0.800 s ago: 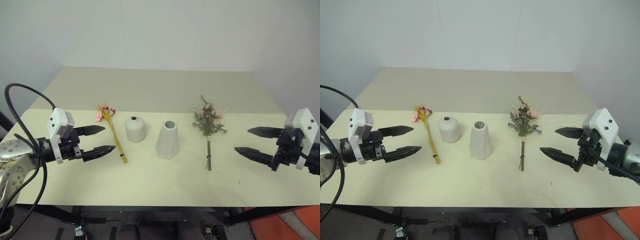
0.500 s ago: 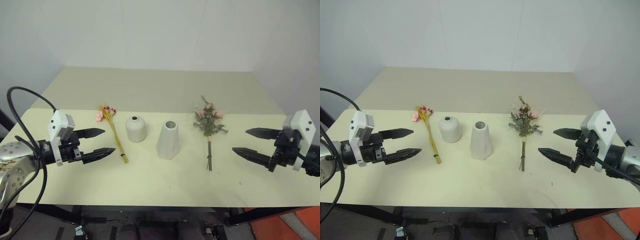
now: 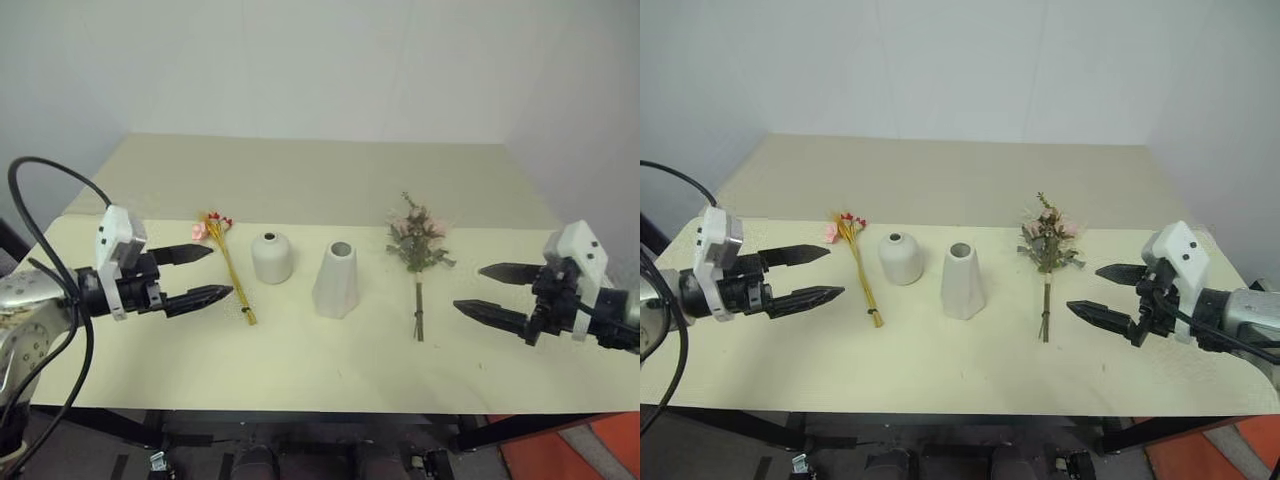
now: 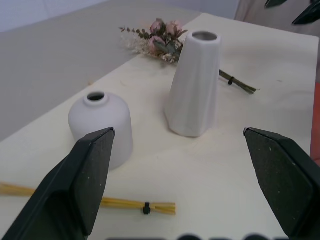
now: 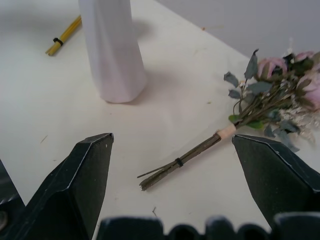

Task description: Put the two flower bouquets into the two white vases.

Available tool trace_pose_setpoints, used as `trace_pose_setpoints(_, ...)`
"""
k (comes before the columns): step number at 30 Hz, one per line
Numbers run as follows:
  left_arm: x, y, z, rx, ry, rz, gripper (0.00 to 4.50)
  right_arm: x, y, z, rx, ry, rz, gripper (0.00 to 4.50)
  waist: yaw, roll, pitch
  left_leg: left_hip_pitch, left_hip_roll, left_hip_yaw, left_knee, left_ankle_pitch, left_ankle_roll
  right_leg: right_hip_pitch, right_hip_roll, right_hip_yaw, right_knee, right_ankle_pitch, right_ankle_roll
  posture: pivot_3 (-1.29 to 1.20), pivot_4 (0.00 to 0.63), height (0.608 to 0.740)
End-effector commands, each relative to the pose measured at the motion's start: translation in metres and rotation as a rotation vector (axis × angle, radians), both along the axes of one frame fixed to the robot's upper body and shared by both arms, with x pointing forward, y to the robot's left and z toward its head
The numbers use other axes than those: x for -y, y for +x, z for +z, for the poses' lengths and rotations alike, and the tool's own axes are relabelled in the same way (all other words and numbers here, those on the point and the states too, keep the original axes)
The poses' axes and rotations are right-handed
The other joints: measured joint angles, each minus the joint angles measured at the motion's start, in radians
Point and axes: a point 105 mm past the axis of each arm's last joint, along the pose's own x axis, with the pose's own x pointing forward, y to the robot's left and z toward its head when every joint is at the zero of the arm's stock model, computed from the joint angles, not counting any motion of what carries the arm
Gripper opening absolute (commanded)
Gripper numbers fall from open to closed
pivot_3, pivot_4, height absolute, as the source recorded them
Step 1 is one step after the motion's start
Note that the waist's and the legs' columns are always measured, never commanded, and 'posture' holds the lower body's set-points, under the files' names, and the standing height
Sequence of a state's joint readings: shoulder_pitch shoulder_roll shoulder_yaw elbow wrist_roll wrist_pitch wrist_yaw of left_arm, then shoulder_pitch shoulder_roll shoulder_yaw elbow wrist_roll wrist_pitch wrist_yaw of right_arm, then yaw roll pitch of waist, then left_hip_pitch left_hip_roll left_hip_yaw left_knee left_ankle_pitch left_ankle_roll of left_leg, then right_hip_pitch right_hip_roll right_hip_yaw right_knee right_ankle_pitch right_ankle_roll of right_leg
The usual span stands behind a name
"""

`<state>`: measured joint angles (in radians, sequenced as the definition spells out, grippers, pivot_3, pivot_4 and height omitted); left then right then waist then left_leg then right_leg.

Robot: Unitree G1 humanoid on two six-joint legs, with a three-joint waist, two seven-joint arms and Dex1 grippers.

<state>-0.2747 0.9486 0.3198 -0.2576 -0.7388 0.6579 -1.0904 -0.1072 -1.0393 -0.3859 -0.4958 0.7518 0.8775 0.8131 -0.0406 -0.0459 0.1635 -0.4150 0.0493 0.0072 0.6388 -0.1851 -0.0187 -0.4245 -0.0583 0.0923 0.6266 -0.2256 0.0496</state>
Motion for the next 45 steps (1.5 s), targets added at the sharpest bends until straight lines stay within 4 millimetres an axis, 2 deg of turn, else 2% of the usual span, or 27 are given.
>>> trace_pose_setpoints(1, 0.008, 0.002, 0.015, 0.039, -0.01, -0.068, 4.5, -0.007, 0.011, 0.002, -0.018, -0.033, -0.067, 4.47, -0.001, 0.0, 0.0, 0.0, 0.0, 0.0, 0.0, 0.0, 0.0, 0.0, 0.0, 0.0, 0.0, 0.0, 0.0, 0.0, 0.15, 0.74)
trace_pose_setpoints(5, 0.013, 0.01, 0.022, 0.068, 0.016, -0.118, 4.5, -0.011, 0.031, -0.007, -0.099, -0.055, -0.181, 4.47, -0.005, 0.0, 0.0, 0.0, 0.0, 0.0, 0.001, 0.0, 0.0, 0.0, 0.0, 0.0, 0.001, 0.0, 0.0, 0.0, 0.15, 0.74)
trace_pose_setpoints(11, 0.019, 0.019, 0.032, 0.095, 0.048, -0.207, 4.5, -0.012, 0.077, -0.016, -0.352, 0.01, -0.455, 4.47, -0.01, 0.0, 0.0, -0.001, 0.0, 0.0, 0.003, 0.0, 0.001, -0.002, 0.002, 0.002, 0.002, 0.002, -0.001, 0.0, 0.15, 0.74)
trace_pose_setpoints(14, 0.021, 0.024, 0.031, 0.095, 0.05, -0.222, 4.5, -0.02, 0.095, -0.024, -0.427, -0.013, -0.511, 4.47, -0.005, 0.0, 0.0, -0.002, 0.0, -0.001, 0.003, 0.001, 0.001, -0.002, 0.002, 0.001, 0.002, 0.003, -0.001, 0.0, 0.15, 0.74)
trace_pose_setpoints(20, 0.027, 0.023, 0.03, 0.092, 0.051, -0.28, 4.5, -0.019, 0.122, -0.05, -0.555, -0.124, -0.633, 4.47, -0.002, 0.0, 0.0, -0.012, 0.0, -0.001, 0.002, 0.0, 0.002, -0.01, 0.002, 0.001, 0.003, 0.006, 0.001, 0.0, 0.15, 0.74)
trace_pose_setpoints(23, 0.028, 0.022, 0.03, 0.095, 0.058, -0.289, 4.5, -0.021, 0.132, -0.056, -0.573, -0.169, -0.64, 3.9, -0.005, 0.001, 0.0, -0.017, -0.001, -0.001, 0.003, 0.0, 0.002, -0.015, 0.002, 0.001, 0.003, 0.006, 0.001, 0.0, 0.15, 0.74)
trace_pose_setpoints(26, 0.028, 0.021, 0.031, 0.098, 0.059, -0.288, 4.5, -0.021, 0.14, -0.057, -0.565, -0.178, -0.647, 2.81, -0.008, 0.001, 0.001, -0.017, -0.001, -0.002, 0.003, 0.0, 0.003, -0.015, 0.002, 0.001, 0.004, 0.006, 0.001, 0.0, 0.15, 0.74)
trace_pose_setpoints(27, 0.027, 0.02, 0.031, 0.098, 0.059, -0.288, 4.5, -0.021, 0.143, -0.057, -0.562, -0.176, -0.645, 2.6, -0.009, 0.001, 0.001, -0.017, 0.0, -0.002, 0.003, 0.0, 0.003, -0.015, 0.002, 0.0, 0.004, 0.006, 0.001, 0.0, 0.15, 0.74)
trace_pose_setpoints(33, 0.028, 0.019, 0.032, 0.099, 0.07, -0.299, 4.5, -0.03, 0.149, -0.054, -0.559, -0.176, -0.609, 0.47, -0.019, 0.001, 0.001, -0.016, 0.0, -0.002, 0.003, 0.0, 0.003, -0.015, 0.002, 0.0, 0.006, 0.007, 0.001, 0.0, 0.15, 0.74)
trace_pose_setpoints(34, 0.028, 0.019, 0.032, 0.1, 0.074, -0.301, 4.5, -0.031, 0.149, -0.053, -0.559, -0.175, -0.606, 0.25, -0.021, 0.001, 0.001, -0.016, 0.0, -0.002, 0.003, 0.0, 0.003, -0.015, 0.002, 0.0, 0.006, 0.007, 0.001, 0.0, 0.15, 0.74)
trace_pose_setpoints(36, 0.029, 0.02, 0.034, 0.102, 0.073, -0.306, 4.5, -0.032, 0.151, -0.047, -0.547, -0.134, -0.615, 0.24, -0.026, 0.001, 0.001, -0.016, -0.001, -0.003, 0.003, 0.0, 0.003, -0.015, 0.003, 0.0, 0.007, 0.007, 0.001, 0.0, 0.15, 0.74)
trace_pose_setpoints(39, 0.029, 0.021, 0.037, 0.105, 0.067, -0.311, 4.5, -0.029, 0.166, -0.013, -0.378, 0.036, -0.649, 0.24, -0.027, 0.002, 0.001, -0.016, -0.001, -0.003, 0.003, 0.0, 0.003, -0.015, 0.003, 0.0, 0.007, 0.007, 0.001, 0.0, 0.15, 0.74)
trace_pose_setpoints(42, 0.03, 0.021, 0.038, 0.101, 0.053, -0.314, 4.5, -0.027, 0.17, 0.046, -0.033, 0.18, -0.625, 0.24, -0.027, 0.002, 0.001, -0.016, -0.001, -0.004, 0.003, 0.0, 0.003, -0.015, 0.003, 0.0, 0.006, 0.007, 0.001, 0.0, 0.15, 0.74)
trace_pose_setpoints(45, 0.031, 0.021, 0.039, 0.08, 0.035, -0.323, 4.5, -0.032, 0.153, 0.101, 0.211, 0.375, -0.578, 0.24, -0.027, 0.004, 0.002, -0.017, 0.0, -0.004, 0.003, 0.0, 0.003, -0.015, 0.003, -0.001, 0.006, 0.006, 0.002, 0.0, 0.15, 0.74)
